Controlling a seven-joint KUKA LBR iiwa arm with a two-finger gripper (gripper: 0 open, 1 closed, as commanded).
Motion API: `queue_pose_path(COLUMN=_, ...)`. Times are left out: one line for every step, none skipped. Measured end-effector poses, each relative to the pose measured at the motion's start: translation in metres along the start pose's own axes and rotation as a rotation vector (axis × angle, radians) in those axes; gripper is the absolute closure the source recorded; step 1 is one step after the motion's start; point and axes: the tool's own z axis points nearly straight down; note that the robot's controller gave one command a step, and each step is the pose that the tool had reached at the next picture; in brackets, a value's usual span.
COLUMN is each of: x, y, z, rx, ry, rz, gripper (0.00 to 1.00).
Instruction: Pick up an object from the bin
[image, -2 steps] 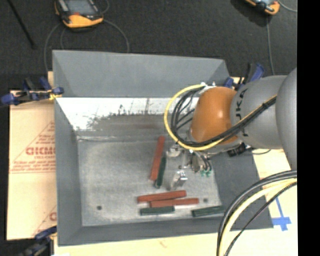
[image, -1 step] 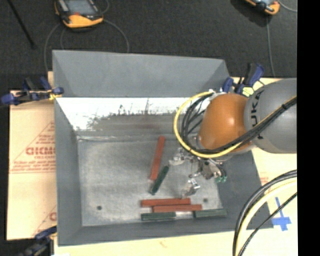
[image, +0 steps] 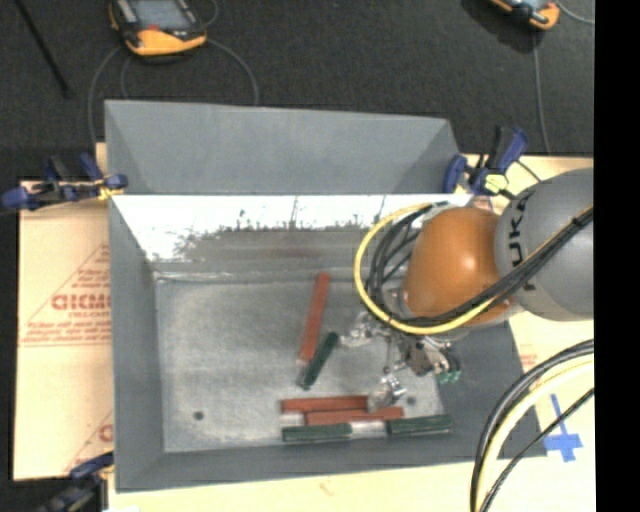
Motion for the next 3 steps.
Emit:
queue_pose_path(x=0.004, y=0.001, z=0.000, rx=0.001, ry=-0.002, rz=0.059, gripper=0.00)
queue_pose_path(x=-0.022, y=0.013, z=0.000, rx=0.001, ry=-0.003, rz=0.196, gripper=0.00)
queue_pose_path(x=0.032, y=0.023, z=0.015, rx=0.015, ry=-0.033, rz=-0.129, gripper=1.00)
